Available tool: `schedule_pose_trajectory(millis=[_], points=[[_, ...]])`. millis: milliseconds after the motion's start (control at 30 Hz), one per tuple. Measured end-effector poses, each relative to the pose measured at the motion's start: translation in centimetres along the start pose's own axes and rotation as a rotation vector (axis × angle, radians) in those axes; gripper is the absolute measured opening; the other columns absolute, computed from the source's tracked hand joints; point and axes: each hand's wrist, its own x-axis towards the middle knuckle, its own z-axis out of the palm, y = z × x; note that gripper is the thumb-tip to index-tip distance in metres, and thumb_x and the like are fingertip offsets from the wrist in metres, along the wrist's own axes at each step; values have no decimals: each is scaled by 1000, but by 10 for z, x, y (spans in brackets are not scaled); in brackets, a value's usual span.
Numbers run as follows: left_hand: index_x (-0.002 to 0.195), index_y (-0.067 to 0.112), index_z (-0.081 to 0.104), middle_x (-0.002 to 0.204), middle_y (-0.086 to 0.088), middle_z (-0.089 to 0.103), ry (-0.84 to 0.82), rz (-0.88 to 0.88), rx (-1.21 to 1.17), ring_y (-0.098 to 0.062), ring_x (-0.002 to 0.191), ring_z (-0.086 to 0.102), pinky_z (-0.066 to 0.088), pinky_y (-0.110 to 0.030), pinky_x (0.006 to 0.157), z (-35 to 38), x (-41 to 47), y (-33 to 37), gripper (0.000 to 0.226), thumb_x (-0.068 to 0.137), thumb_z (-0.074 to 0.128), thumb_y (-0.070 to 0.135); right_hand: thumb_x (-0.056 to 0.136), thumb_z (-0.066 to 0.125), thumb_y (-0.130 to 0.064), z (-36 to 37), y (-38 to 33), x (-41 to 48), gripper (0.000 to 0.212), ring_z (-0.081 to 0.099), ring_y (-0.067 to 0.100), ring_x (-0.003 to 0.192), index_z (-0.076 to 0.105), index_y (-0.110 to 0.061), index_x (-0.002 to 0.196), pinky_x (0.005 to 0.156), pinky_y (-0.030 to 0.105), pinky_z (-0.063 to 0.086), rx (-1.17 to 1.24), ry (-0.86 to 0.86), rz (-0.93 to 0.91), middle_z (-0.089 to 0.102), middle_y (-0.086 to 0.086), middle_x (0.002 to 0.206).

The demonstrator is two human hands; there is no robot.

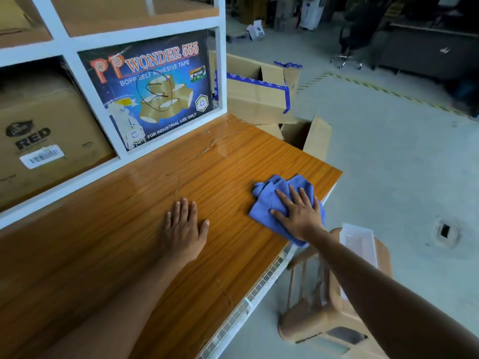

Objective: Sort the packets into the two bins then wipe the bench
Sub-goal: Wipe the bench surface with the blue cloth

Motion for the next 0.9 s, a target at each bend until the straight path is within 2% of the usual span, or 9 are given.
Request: schedule_pose_trajectory(millis=[67,200,300,400,467,633,700,800,900], points=[[151,16,17,160,-7,13,33,-11,-16,-22,148,9,5,-42,120,0,-1,0,67,96,18,54,88,21,-74,8,-35,-13,72,3,32,149,11,-42,151,115,59,3,0,34,69,8,6,162],[142,10,41,152,-12,35,121,-85,-106,-27,143,26,19,-48,116,-3,-4,0,62,94,25,45,80,12,-80,20,-76,-53,83,0,38,148,4,-39,152,112,64,2,-79,-4,-205,3,9,162],[149,13,27,158,-9,22,75,-64,-107,-24,147,13,10,-47,119,-7,4,-15,58,99,30,42,79,16,-84,9,-61,-31,81,1,33,149,4,-45,150,112,65,4,-69,-19,-225,5,1,163],[152,15,14,160,-6,11,17,10,-90,-21,148,4,3,-43,121,-11,18,-43,61,100,22,46,81,15,-82,7,-76,0,81,-4,36,148,3,-43,151,108,70,2,-16,-38,70,3,4,163],[152,16,16,160,-6,12,6,21,-110,-21,148,4,3,-44,120,-13,30,-62,62,100,20,48,82,15,-81,13,-113,3,83,-6,42,146,1,-38,152,106,74,0,-18,-43,97,0,10,162],[152,18,11,161,-4,7,-29,16,-65,-20,148,2,5,-44,120,-20,67,-104,65,98,16,54,79,18,-84,24,-148,-3,82,3,35,148,9,-45,150,111,66,5,-85,28,-405,9,5,162],[153,19,9,161,-4,4,-47,3,-57,-20,148,0,4,-44,120,-25,80,-123,66,97,15,56,78,19,-85,20,-144,28,81,3,30,149,8,-47,149,114,61,8,-68,22,-328,9,-1,162],[153,19,7,161,-4,3,-57,-39,-47,-21,148,-1,4,-44,120,-29,99,-150,68,97,13,57,82,18,-80,20,-171,74,80,1,36,147,7,-41,151,111,66,5,-5,18,47,7,5,162],[152,19,12,161,-3,6,-42,-55,-36,-20,148,2,5,-45,120,-29,112,-167,66,97,16,55,83,15,-78,29,-224,88,84,-1,43,146,2,-33,153,109,70,3,-50,-4,-26,2,14,161]])
